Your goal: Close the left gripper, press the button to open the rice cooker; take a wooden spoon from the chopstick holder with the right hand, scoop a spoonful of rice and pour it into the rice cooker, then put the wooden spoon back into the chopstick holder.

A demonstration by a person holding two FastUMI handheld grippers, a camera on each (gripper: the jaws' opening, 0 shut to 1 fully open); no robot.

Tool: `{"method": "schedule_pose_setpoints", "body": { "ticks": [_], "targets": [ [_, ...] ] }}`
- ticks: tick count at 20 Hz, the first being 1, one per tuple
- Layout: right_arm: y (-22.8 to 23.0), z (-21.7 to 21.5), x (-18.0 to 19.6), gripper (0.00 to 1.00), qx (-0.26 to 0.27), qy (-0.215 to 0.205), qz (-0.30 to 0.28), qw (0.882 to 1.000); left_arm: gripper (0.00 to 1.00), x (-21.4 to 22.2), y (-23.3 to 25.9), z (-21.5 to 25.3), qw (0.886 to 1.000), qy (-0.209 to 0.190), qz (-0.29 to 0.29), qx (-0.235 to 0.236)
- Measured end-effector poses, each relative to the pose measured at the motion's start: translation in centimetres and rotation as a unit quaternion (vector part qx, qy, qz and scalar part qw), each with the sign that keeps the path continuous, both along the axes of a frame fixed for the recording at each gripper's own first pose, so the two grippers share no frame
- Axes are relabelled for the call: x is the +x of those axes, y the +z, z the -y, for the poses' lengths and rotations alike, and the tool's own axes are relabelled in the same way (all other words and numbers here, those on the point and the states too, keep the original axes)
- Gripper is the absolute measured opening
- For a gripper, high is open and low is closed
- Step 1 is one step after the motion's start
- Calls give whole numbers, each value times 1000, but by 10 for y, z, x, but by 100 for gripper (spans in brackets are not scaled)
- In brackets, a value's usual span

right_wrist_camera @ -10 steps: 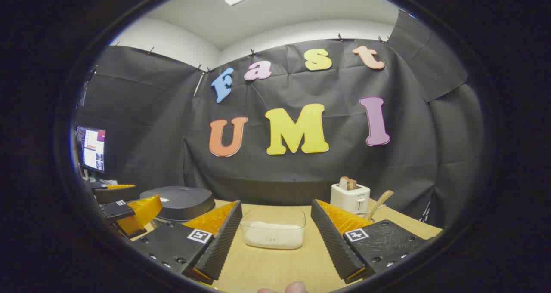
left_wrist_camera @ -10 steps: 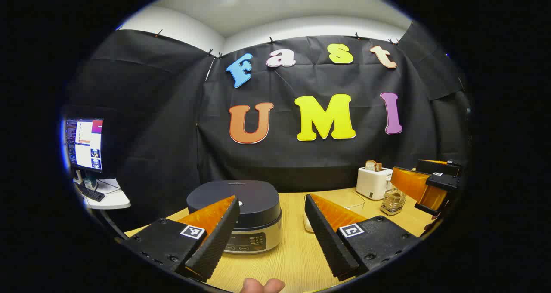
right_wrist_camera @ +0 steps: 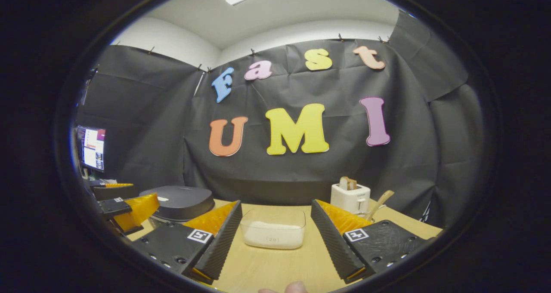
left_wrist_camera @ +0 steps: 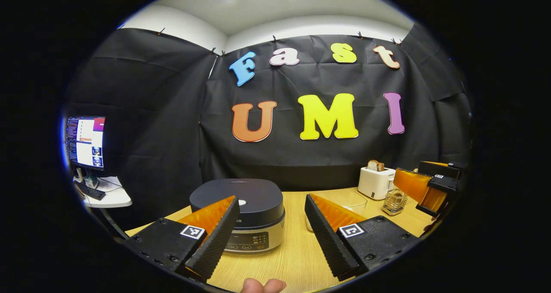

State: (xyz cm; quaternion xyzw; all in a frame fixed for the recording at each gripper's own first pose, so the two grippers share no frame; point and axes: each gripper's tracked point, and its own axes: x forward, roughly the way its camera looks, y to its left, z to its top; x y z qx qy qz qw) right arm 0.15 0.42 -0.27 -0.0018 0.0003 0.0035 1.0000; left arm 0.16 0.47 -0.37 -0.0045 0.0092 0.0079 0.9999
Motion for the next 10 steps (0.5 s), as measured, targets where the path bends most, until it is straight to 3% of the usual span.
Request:
{"method": "schedule_pose_setpoints", "body": {
  "ticks": [1,9,10],
  "targets": [
    [1,-1,0,92,0,1,0,1000,97,0,-1,0,1000,-1,-1,0],
    [1,6,2,92,-1,1,10,1000,97,1,-1,4,1000,-3,-4,-12],
    [1,7,2,95,-2,1,12,1000,97,1,-1,2,1000,1,-3,-11]
  ]
}}
